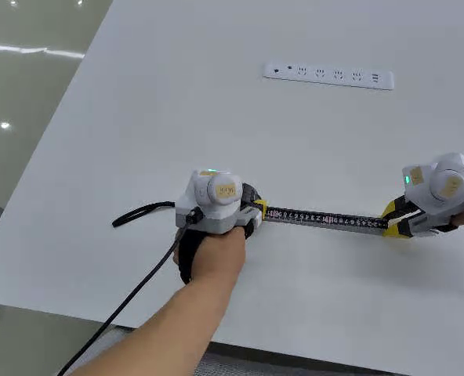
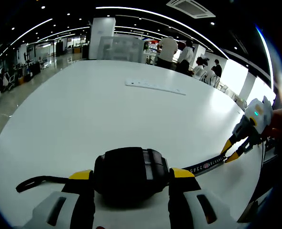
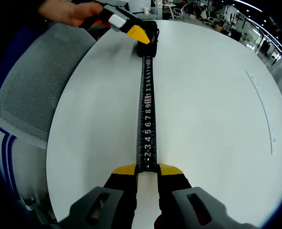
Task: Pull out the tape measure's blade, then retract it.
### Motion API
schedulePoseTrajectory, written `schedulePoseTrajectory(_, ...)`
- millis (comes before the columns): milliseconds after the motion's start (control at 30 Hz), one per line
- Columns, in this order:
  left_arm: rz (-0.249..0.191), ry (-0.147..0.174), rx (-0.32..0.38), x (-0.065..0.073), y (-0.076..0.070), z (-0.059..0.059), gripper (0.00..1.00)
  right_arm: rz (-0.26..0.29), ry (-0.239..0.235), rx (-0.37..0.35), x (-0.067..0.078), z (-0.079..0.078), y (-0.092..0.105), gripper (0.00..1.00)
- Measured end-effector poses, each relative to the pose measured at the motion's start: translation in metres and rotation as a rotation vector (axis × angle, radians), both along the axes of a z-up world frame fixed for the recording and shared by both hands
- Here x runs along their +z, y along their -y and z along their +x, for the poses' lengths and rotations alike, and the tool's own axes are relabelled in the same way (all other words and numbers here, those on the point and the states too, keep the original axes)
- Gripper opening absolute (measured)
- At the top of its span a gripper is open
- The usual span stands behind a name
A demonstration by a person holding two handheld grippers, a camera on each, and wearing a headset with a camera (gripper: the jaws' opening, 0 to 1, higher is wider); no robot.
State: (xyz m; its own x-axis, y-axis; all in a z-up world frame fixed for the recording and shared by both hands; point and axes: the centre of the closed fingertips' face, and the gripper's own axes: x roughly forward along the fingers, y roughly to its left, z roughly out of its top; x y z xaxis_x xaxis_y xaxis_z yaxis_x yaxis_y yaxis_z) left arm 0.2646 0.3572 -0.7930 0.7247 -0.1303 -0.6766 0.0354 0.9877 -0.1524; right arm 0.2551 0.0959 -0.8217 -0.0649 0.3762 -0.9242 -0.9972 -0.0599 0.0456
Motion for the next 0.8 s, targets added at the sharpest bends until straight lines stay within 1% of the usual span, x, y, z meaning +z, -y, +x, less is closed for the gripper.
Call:
schedulePoseTrajectory(200,-0.001,0.001,-0.005,0.000,0.000,0.000,0.57,0.008,0.003,-0.006,0.000,0.000,-0.001,0.12)
schedulePoseTrajectory(800,-0.023,0.004,-0.012,0.001,-0.001,-0.001,0.56,0.042,-0.001,-0.008,0.000,0.001,-0.019,0.12)
